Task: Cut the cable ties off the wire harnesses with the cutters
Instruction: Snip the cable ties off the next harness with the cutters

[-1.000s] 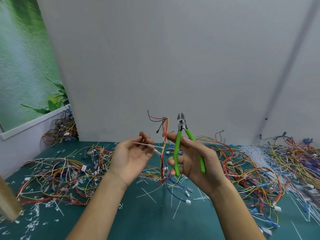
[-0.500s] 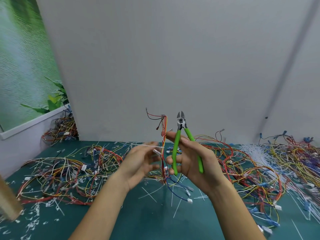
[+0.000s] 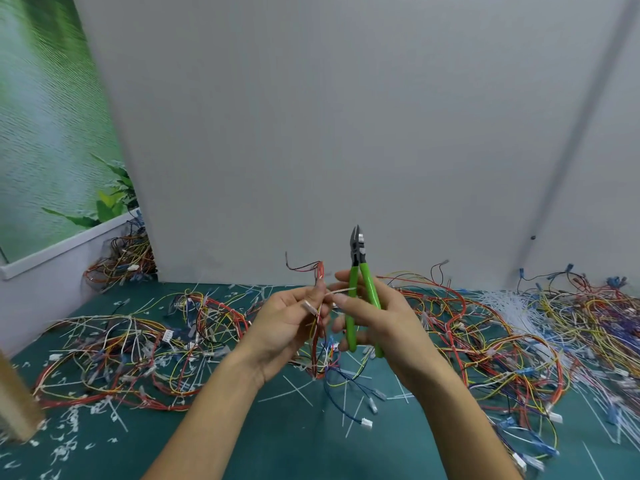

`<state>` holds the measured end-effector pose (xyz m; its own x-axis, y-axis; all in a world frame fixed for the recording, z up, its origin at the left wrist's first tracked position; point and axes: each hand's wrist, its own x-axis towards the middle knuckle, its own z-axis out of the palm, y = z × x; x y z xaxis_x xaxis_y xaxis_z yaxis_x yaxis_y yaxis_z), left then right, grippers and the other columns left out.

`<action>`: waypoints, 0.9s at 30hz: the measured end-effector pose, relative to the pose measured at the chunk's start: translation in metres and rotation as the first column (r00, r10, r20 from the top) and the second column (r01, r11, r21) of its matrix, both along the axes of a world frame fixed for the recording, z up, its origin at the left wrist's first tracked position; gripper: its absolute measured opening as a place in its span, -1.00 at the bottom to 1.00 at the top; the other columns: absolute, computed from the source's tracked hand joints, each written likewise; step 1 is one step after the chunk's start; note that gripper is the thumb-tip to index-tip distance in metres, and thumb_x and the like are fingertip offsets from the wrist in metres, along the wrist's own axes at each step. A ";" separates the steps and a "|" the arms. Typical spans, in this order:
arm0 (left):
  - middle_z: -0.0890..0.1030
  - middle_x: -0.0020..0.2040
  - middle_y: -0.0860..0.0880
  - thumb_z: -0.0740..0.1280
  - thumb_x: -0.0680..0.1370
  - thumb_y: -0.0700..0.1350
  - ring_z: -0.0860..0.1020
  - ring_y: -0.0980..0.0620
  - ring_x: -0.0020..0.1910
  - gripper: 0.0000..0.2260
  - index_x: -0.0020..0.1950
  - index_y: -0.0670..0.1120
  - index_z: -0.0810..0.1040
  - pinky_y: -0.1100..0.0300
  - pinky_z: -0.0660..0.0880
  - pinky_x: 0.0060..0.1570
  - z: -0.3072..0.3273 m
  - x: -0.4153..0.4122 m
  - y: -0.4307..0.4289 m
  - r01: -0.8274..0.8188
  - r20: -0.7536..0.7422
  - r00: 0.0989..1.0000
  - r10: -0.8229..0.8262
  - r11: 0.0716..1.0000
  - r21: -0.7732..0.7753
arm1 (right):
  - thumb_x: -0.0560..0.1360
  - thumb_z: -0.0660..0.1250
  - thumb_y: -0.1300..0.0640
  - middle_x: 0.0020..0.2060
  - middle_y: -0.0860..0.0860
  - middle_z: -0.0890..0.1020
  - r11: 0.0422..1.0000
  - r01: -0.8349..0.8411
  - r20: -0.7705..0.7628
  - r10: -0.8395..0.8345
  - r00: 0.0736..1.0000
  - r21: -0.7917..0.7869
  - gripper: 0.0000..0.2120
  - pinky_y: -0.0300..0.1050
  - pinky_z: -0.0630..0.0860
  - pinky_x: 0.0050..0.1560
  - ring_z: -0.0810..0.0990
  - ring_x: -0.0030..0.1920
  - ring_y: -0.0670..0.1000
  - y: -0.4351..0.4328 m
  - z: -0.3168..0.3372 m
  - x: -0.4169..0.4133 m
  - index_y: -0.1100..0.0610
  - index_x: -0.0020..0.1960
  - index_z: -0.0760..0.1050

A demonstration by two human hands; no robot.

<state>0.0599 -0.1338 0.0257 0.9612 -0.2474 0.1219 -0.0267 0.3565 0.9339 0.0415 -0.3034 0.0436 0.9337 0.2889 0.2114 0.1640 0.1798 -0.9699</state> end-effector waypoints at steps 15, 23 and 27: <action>0.73 -0.09 -0.16 0.48 0.44 0.11 0.69 -0.04 -0.09 -0.71 -0.06 -0.10 0.73 0.09 0.60 -0.06 -0.008 -0.006 -0.019 -0.249 0.162 0.961 0.224 0.955 0.159 | 0.60 0.40 0.25 -0.15 0.03 0.65 0.958 0.281 0.255 -0.258 0.932 -0.058 -0.77 -0.13 0.64 -0.26 0.71 -0.19 0.04 0.002 -0.011 0.005 0.05 0.22 0.53; 0.62 -0.27 -0.07 0.58 0.37 0.06 0.51 0.09 -0.41 -0.64 -0.02 -0.18 0.68 0.25 0.44 -0.39 -0.007 -0.005 -0.018 -0.026 -0.055 0.998 0.031 0.996 0.089 | 0.64 0.32 0.30 -0.35 -0.04 0.64 0.969 0.225 0.224 -0.197 0.954 -0.106 -0.83 -0.18 0.61 -0.33 0.64 -0.36 -0.07 0.001 -0.017 0.009 0.11 0.18 0.52; 0.55 -0.25 -0.08 0.56 0.42 0.07 0.48 0.04 -0.33 -0.70 -0.05 -0.13 0.67 0.22 0.42 -0.33 -0.004 -0.004 -0.012 0.107 -0.041 0.994 -0.105 0.993 0.056 | 0.65 0.31 0.30 -0.33 0.01 0.63 0.987 0.151 0.241 -0.131 0.962 -0.064 -0.83 -0.07 0.65 -0.30 0.63 -0.32 0.03 0.000 -0.014 0.007 0.13 0.20 0.51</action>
<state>0.0556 -0.1457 0.0215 0.9328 -0.3538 0.0681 0.0443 0.3003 0.9528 0.0484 -0.3035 0.0295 0.8931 0.1829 0.4110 0.4069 0.0610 -0.9114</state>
